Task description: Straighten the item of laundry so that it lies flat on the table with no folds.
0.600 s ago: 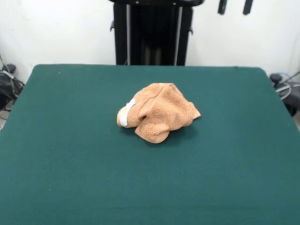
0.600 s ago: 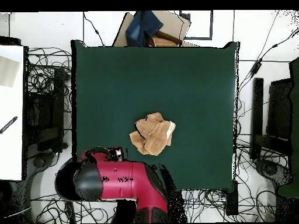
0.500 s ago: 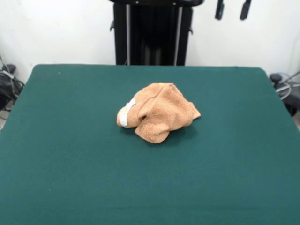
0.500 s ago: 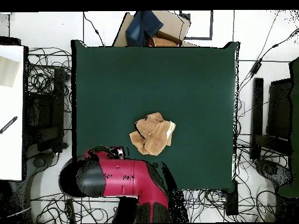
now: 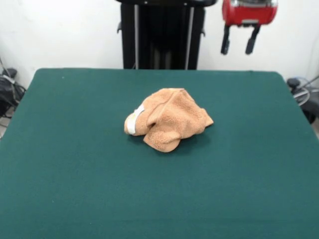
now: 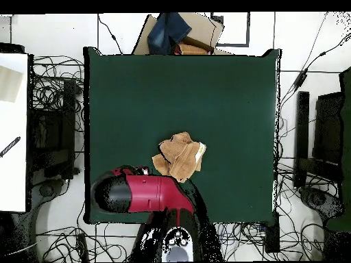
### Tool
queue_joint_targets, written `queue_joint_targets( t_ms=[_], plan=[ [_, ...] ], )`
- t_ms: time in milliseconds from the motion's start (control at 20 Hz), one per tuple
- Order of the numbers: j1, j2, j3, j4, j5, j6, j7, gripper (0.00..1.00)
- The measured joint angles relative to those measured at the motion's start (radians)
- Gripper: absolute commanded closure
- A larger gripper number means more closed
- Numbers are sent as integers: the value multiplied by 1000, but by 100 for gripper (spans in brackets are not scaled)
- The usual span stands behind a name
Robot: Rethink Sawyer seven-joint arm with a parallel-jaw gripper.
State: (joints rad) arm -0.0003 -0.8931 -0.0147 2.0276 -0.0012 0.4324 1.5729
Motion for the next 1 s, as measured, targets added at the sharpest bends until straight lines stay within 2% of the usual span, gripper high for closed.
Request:
queue_joint_targets(
  t_ms=[550,1000],
  plan=[
    [-7,170,1,-88,0,-21,0,0],
    [-81,271,0,-175,0,-24,0,0]
  ],
)
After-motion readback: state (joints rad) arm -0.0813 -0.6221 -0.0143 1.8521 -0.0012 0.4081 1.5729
